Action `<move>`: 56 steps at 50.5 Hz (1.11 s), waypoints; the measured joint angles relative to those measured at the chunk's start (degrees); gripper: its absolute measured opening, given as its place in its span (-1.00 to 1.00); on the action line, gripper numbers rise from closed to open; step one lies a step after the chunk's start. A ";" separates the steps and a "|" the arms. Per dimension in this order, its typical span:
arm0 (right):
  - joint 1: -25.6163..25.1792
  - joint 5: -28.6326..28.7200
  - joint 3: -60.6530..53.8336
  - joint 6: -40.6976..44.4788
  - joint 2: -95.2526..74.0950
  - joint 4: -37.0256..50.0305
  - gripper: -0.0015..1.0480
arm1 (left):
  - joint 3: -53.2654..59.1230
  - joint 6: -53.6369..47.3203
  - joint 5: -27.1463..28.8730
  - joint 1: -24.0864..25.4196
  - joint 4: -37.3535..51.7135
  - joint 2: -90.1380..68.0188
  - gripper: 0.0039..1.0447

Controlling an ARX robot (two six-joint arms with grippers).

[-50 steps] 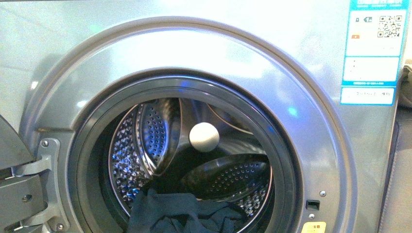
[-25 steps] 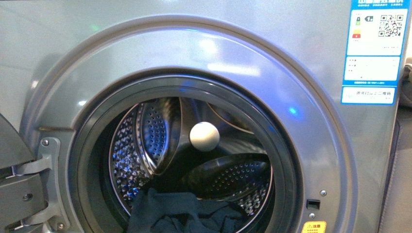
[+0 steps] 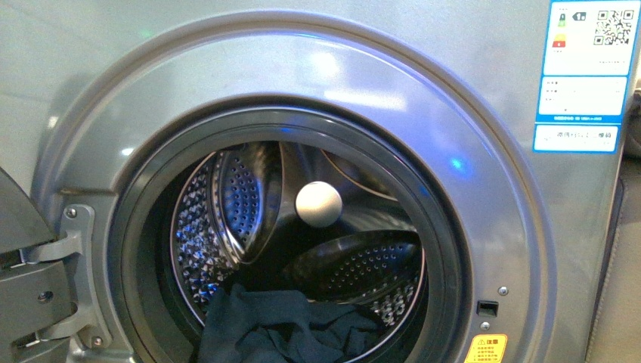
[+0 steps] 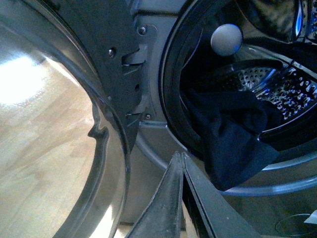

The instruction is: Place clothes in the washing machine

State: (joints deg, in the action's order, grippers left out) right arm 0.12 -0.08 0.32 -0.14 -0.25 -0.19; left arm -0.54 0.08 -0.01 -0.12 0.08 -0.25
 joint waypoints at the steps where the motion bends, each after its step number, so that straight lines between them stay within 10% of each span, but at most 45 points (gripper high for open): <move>1: 0.00 0.00 0.00 0.00 0.00 0.00 -0.95 | 0.00 0.00 0.00 0.00 0.00 0.00 -0.94; 27: 0.00 -0.02 0.00 0.07 0.00 0.00 -0.95 | 0.00 0.02 0.00 0.00 0.00 0.00 -0.84; 50: 0.00 -0.02 0.00 0.04 0.00 0.00 0.71 | 0.00 0.02 0.00 0.00 0.00 0.00 0.87; 56: 0.00 -0.02 0.00 0.00 0.00 0.00 0.84 | 0.00 0.02 0.00 0.00 0.00 0.00 0.88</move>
State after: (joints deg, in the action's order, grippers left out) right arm 0.12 -0.10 0.32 -0.14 -0.25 -0.19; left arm -0.54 0.10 -0.01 -0.12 0.08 -0.25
